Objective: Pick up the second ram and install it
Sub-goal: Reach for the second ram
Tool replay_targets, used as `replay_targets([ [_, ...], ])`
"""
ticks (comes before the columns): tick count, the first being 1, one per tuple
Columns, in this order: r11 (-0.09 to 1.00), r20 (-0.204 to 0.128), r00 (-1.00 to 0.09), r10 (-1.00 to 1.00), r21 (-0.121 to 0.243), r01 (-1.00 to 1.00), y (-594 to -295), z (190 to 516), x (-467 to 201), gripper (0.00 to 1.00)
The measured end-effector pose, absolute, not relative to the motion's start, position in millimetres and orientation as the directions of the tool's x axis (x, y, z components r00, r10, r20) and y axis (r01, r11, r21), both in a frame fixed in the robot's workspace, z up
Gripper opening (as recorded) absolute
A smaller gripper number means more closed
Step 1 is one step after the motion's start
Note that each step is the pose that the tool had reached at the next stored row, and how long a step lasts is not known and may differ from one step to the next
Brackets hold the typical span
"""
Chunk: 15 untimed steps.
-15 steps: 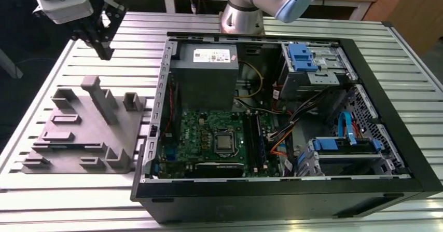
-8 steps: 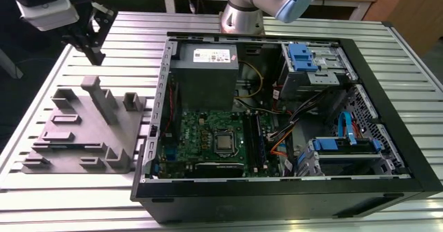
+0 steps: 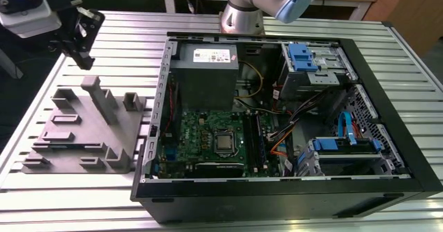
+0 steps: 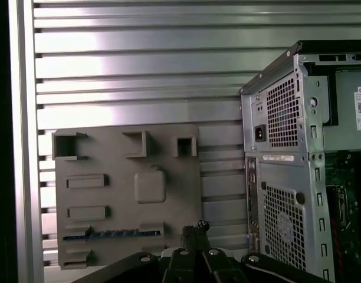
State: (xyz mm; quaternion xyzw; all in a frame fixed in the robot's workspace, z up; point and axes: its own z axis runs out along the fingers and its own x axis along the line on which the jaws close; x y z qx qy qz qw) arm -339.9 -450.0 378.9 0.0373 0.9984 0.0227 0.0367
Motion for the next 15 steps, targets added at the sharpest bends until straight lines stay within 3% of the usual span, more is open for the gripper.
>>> replay_targets([
  [15,0.996,-0.072,-0.995,0.076,0.048,0.073,-457,366,-372,0.07],
])
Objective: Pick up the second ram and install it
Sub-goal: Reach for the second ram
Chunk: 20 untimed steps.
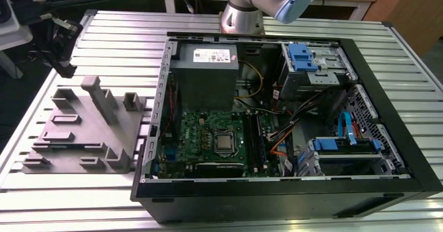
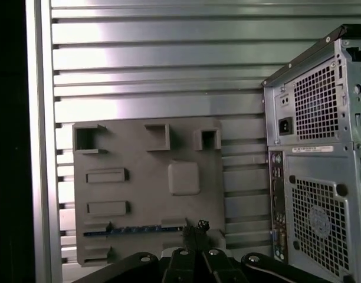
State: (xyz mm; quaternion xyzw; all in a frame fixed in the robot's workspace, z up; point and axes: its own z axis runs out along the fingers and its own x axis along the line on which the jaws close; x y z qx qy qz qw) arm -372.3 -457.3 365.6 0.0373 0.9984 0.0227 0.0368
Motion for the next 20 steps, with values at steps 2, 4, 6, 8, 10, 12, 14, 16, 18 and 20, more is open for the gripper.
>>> replay_targets([
  [2,0.996,-0.072,-0.995,0.076,0.048,0.073,-459,362,-376,0.07],
  [4,0.996,-0.072,-0.995,0.076,0.048,0.073,-461,359,-379,0.07],
  [6,0.996,-0.072,-0.995,0.076,0.048,0.073,-462,355,-381,0.07],
  [8,0.996,-0.072,-0.995,0.076,0.048,0.073,-464,351,-383,0.07],
  [10,0.996,-0.072,-0.995,0.076,0.048,0.073,-466,347,-385,0.07],
  [12,0.996,-0.072,-0.995,0.076,0.048,0.073,-467,344,-387,0.07],
  [14,0.996,-0.072,-0.995,0.076,0.048,0.073,-468,341,-390,0.07],
  [16,0.996,-0.072,-0.995,0.076,0.048,0.073,-469,338,-393,0.07],
  [18,0.996,-0.072,-0.995,0.076,0.048,0.073,-470,334,-395,0.07],
  [20,0.996,-0.072,-0.995,0.076,0.048,0.073,-471,331,-398,0.07],
])
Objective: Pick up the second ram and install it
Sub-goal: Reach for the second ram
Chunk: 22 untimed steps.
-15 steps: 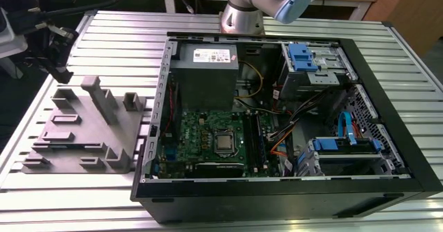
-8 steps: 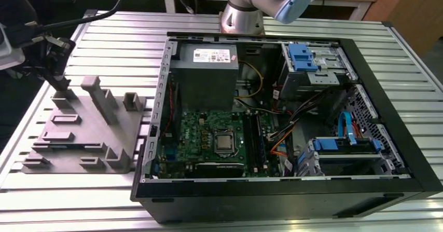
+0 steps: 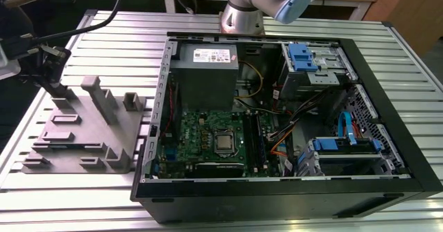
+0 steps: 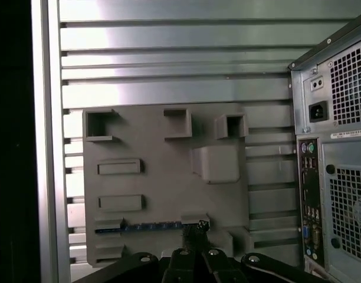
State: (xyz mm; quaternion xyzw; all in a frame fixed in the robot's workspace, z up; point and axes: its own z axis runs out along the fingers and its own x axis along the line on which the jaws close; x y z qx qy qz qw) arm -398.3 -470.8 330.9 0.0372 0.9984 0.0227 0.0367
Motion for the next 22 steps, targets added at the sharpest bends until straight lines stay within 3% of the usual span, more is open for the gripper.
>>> replay_targets([
  [22,0.996,-0.072,-0.995,0.076,0.048,0.072,-486,299,-421,0.07],
])
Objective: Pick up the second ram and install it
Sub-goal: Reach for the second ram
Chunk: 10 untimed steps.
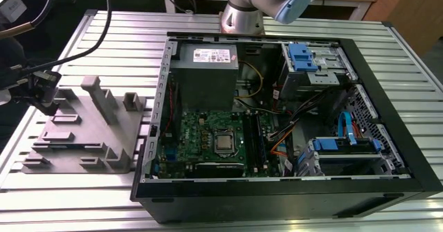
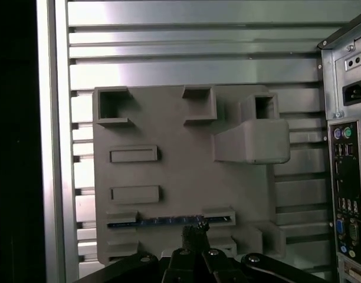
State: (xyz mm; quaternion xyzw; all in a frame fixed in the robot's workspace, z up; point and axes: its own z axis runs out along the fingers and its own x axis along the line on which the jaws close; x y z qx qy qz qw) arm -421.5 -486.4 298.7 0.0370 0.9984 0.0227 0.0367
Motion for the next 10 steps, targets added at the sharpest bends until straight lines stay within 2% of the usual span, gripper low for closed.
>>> replay_targets([
  [10,0.996,-0.072,-0.995,0.076,0.048,0.072,-489.5,294.0,-425.0,0.07],
])
